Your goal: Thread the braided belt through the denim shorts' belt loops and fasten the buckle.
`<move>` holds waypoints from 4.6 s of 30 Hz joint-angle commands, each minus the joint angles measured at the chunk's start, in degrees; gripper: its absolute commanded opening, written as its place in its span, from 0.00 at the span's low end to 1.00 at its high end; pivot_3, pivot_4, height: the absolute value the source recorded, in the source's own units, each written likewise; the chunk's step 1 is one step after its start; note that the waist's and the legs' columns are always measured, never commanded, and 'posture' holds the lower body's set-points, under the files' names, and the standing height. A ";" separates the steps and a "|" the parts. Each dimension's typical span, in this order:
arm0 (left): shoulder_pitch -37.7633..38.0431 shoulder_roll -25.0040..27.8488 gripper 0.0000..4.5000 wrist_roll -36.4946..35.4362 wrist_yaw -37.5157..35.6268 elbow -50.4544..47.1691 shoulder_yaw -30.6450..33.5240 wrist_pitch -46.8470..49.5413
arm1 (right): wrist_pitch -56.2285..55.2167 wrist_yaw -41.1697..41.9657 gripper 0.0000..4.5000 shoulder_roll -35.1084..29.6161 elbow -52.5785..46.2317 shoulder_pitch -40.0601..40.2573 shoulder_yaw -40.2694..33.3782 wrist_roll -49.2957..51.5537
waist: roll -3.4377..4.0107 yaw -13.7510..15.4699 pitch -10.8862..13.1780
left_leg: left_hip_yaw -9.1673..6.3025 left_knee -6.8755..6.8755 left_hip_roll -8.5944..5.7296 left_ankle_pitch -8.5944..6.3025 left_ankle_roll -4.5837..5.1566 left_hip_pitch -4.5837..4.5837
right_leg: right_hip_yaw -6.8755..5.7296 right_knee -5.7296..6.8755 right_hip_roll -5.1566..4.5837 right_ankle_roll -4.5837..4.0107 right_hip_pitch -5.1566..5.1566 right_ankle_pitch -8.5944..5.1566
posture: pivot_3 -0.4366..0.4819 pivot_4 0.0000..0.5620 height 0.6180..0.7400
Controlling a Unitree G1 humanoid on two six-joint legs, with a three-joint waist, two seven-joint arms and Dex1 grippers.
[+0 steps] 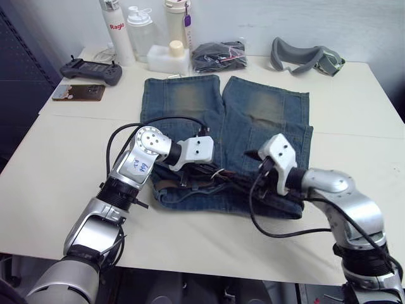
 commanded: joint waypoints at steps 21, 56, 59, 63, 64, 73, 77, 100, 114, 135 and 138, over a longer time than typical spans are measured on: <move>0.23 -1.95 0.00 -2.28 0.80 -1.85 -0.12 0.48 | -25.75 4.22 0.99 -10.90 8.58 2.67 5.76 -8.38 | -0.04 -1.15 -0.16 | -1.19 -1.07 -1.47 1.27 0.62 -0.13 | -2.63 -0.32 -1.90 0.33 1.11 -0.32 | 0.48 0.27 0.33; -0.01 -2.52 0.00 -2.82 1.67 -2.20 -0.12 0.94 | -21.59 9.70 0.99 -12.77 7.97 1.32 5.34 -4.52 | -0.08 0.04 -0.18 | 1.34 1.20 0.30 -0.35 0.50 -0.94 | -0.46 1.19 -0.74 0.09 -0.77 -0.35 | 0.48 0.27 0.28; -0.11 -2.49 0.00 -2.74 1.58 -2.01 -0.08 0.84 | -21.63 9.90 0.99 -12.56 7.69 1.04 5.71 -4.65 | -0.08 0.10 -0.18 | 1.29 1.27 0.28 -0.34 0.52 -1.00 | -0.50 1.20 -0.77 0.09 -0.81 -0.35 | 0.48 0.27 0.27; -0.25 -2.55 0.00 -2.65 1.64 -1.86 -0.13 0.72 | -21.42 9.27 0.99 -11.85 7.13 0.37 6.08 -4.81 | -0.09 0.27 -0.19 | 2.81 2.16 1.07 -0.92 0.65 -1.29 | 0.29 2.05 -0.58 -0.01 -1.61 -0.50 | 0.48 0.27 0.26; -0.27 -2.60 0.00 -2.65 1.67 -1.89 -0.16 0.74 | -21.65 9.04 0.99 -11.75 7.13 0.31 6.12 -5.11 | -0.09 0.11 -0.19 | 2.87 2.17 1.04 -0.95 0.71 -1.28 | 0.27 2.13 -0.63 0.01 -1.66 -0.55 | 0.48 0.27 0.26; -0.49 -2.95 0.00 -2.36 1.86 -1.51 -0.37 0.41 | -25.29 6.74 0.99 -8.32 9.88 -1.24 8.05 -7.82 | -0.09 -0.05 -0.19 | 2.87 2.19 1.03 -0.95 0.72 -1.28 | 0.24 2.22 -0.64 0.02 -1.70 -0.55 | 0.48 0.27 0.26; -0.65 -2.88 0.00 -2.26 1.83 -1.34 -0.34 0.23 | -26.23 6.27 0.99 -7.04 10.84 -2.06 8.82 -8.76 | -0.09 -0.06 -0.19 | 2.88 2.19 1.03 -0.95 0.73 -1.28 | 0.22 2.22 -0.65 0.02 -1.71 -0.55 | 0.48 0.27 0.26; -0.85 -0.43 0.53 -9.31 -0.01 -5.90 4.84 11.23 | -29.16 7.44 0.00 -6.89 16.52 -3.49 9.79 -10.04 | -0.09 -0.19 -0.19 | 2.89 2.23 1.03 -0.95 0.72 -1.28 | 0.23 2.29 -0.64 0.02 -1.73 -0.55 | 0.48 0.27 0.26; 4.92 15.70 0.72 -24.51 -2.71 -20.29 15.78 35.27 | -27.16 8.65 0.00 -7.16 15.27 -3.87 7.88 -7.94 | -0.09 -0.61 -0.19 | 2.89 2.25 1.04 -0.95 0.74 -1.29 | 0.25 2.32 -0.66 0.00 -1.76 -0.56 | 0.48 0.27 0.26; 22.84 22.65 0.01 -20.91 0.82 -27.67 3.59 36.81 | -74.27 -1.57 0.00 -16.00 15.24 12.57 -2.25 -26.10 | -0.08 -0.66 -0.20 | 2.90 2.25 1.04 -0.97 0.72 -1.26 | 0.27 2.40 -0.71 -0.03 -1.79 -0.64 | 0.48 0.27 0.26; 23.99 23.29 0.01 -21.05 0.91 -28.46 3.32 36.84 | -83.22 -4.31 0.00 -18.45 20.48 17.92 -6.22 -28.19 | -0.10 -0.63 -0.23 | 2.93 2.29 1.04 -0.99 0.71 -1.21 | 0.30 2.51 -0.73 -0.05 -1.77 -0.75 | 0.48 0.27 0.26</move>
